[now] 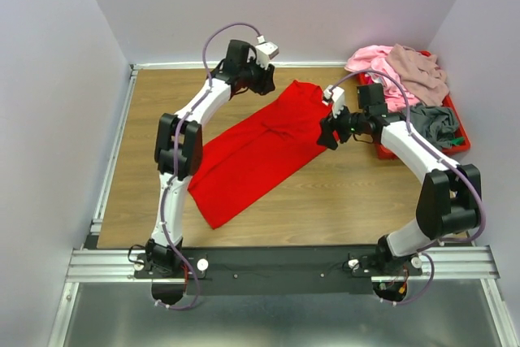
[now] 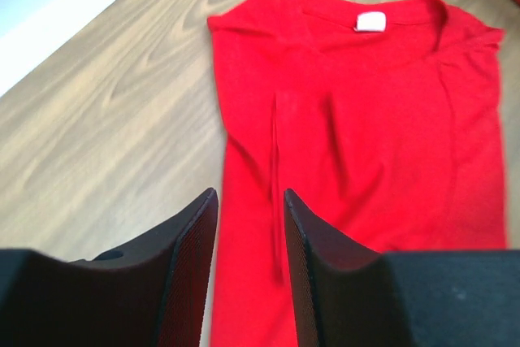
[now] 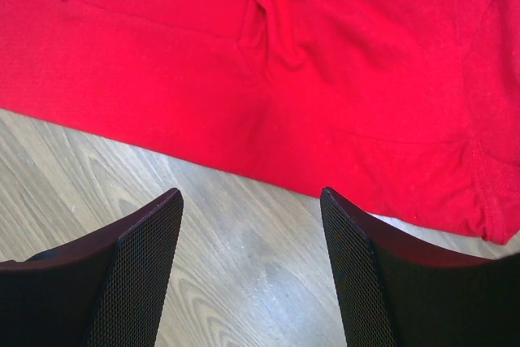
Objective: Fold and stack the t-shirts
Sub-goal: Fold the tshirt
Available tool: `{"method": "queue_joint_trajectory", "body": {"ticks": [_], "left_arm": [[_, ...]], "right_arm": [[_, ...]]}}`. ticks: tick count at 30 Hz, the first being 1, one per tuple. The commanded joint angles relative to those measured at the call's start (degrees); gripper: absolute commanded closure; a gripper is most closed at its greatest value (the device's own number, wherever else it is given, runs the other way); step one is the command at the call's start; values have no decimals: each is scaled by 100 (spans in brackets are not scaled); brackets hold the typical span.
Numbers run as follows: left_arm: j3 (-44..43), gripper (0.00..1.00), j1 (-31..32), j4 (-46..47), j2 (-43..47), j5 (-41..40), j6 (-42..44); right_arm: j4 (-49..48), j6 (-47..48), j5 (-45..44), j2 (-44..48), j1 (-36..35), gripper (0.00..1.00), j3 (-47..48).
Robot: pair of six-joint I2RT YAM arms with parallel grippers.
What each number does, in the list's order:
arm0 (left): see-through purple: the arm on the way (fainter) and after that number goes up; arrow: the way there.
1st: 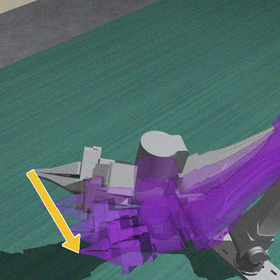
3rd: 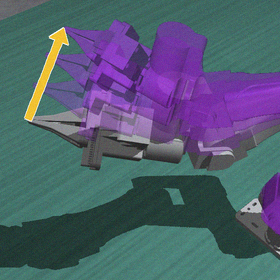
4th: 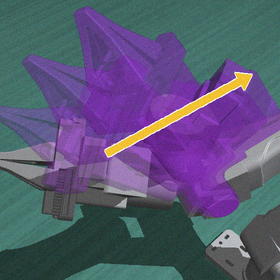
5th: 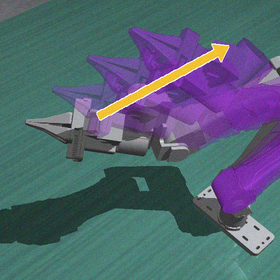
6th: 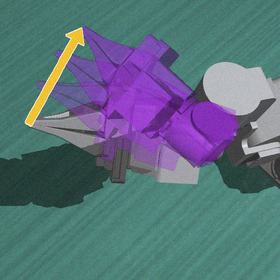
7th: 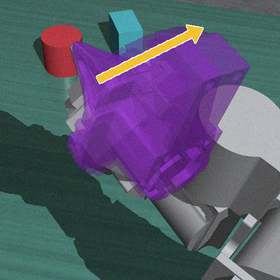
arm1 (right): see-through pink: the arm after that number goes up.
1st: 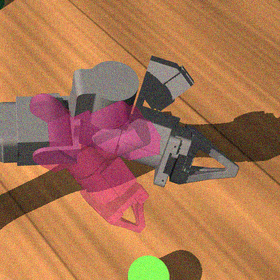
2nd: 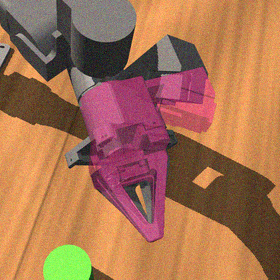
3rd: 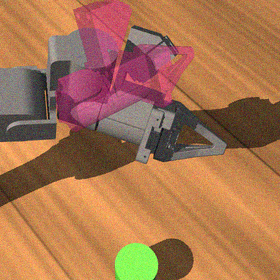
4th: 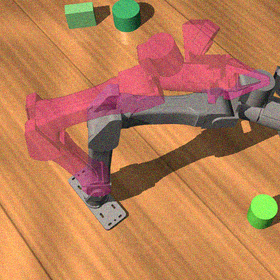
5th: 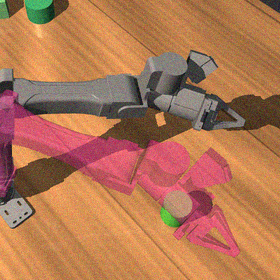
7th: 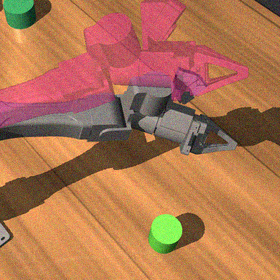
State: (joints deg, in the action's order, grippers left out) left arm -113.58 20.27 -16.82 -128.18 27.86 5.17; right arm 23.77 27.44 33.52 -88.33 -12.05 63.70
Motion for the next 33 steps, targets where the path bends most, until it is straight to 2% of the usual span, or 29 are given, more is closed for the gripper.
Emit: {"method": "queue_joint_trajectory", "body": {"ticks": [1,5,11,21,29,33], "left_arm": [[-769,54,117,-278,-417,194,389],[-955,54,161,-208,-927,-157,336],[-1228,55,188,-181,-1446,-272,213],[-1246,55,196,-173,-1780,-527,125],[-1035,56,223,-225,-1754,123,98],[-1052,57,240,-331,-1772,168,28]], "right_arm": [[-74,-134,146,-70,98,25,99],[-74,-90,164,-114,133,25,81],[-74,-55,217,-175,186,24,46],[-74,-20,199,-246,221,24,37],[-65,-20,199,-281,238,24,28],[-74,-28,208,-254,256,24,37]]}}
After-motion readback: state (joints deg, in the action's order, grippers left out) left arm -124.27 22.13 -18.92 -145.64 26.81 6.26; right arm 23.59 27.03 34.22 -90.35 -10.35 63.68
